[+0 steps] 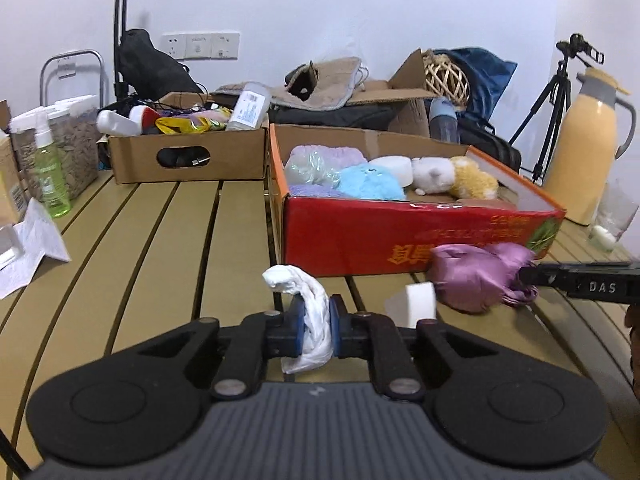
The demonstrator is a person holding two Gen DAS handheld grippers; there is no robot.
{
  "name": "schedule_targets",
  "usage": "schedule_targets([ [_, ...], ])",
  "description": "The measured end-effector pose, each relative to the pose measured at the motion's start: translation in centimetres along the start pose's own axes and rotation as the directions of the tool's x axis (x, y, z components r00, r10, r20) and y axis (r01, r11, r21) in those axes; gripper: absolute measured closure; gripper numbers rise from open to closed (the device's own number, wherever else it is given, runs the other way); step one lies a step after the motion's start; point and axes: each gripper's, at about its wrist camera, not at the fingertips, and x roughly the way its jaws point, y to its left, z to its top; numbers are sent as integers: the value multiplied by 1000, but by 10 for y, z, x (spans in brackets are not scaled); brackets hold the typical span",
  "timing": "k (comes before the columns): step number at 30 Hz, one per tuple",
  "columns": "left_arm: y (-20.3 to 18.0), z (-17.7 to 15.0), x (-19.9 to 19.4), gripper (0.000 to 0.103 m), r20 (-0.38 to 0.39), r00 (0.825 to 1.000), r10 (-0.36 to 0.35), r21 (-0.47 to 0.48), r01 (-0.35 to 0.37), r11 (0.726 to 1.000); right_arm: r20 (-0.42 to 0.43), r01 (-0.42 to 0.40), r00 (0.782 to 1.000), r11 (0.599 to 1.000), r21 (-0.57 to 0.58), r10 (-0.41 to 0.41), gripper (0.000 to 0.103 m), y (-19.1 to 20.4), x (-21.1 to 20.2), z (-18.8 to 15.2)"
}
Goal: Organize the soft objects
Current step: 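Grasp the white tissue with the left tool while the right tool reaches the tape roll, then carry the tissue and white tape roll into the box and open both tools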
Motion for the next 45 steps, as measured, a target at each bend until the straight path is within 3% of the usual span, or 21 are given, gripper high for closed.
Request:
schedule_targets([
  [2, 1, -4, -9, 90, 6, 1000, -4, -15, 5, 1000, 71, 61, 996, 996, -63, -56, 68, 13, -23, -3],
  [3, 1, -6, -12, 90, 10, 1000, 0, -16, 1, 1000, 101, 51, 994, 996, -78, -43, 68, 19, -34, -3],
  [5, 3, -8, -17, 90, 17, 1000, 13, -18, -12, 1000, 148, 28, 989, 992, -125, -10, 55, 37, -51, -3],
  [7, 6, -8, -20, 90, 14, 1000, 22, -33, -21, 999, 163, -45, 984, 980, -192, 77, 51, 61, -54, -3],
  [10, 13, -8, -28, 90, 18, 999, 26, -50, -25, 998, 73, -160, 981, 961, -228, 181, 51, 97, -26, -3],
  [13, 18, -8, -38, 90, 28, 999, 25, -59, -23, 998, 3, -112, 993, 948, -298, 119, 50, 130, 7, -6],
  [15, 20, -10, -44, 90, 32, 999, 28, -62, -26, 998, -12, -64, 998, 950, -304, 64, 58, 142, 26, -9],
  [16, 21, -10, -46, 90, 32, 999, 29, -66, -26, 997, -22, -51, 999, 949, -311, 47, 82, 145, 33, -11],
  [17, 22, -10, -48, 90, 33, 999, 30, -70, -27, 997, -38, -42, 999, 951, -306, 32, 83, 145, 38, -13],
  [23, 4, -14, -68, 90, 34, 999, 16, -58, -14, 998, 8, -85, 996, 962, -258, 90, 85, 128, -8, -20],
  [27, -35, -22, -87, 90, 34, 997, -73, -16, 74, 997, 52, -110, 991, 975, -195, 122, 85, 99, -66, -31],
  [34, -100, -14, -86, 89, 35, 973, -227, 62, 224, 973, 111, -36, 993, 996, -81, 45, 85, 33, -135, -43],
  [37, -110, 19, -60, 89, 33, 968, -250, 85, 246, 966, 124, -29, 992, 997, -73, 38, 85, 13, -138, -29],
  [40, -113, 66, -17, 89, 8, 969, -248, 69, 247, 967, 142, -66, 987, 997, -47, 72, 83, -7, -125, 9],
  [45, -113, 131, 85, 88, -82, 980, -182, 26, 185, 982, 104, -149, 984, 987, 61, 143, 83, -36, -53, 92],
])
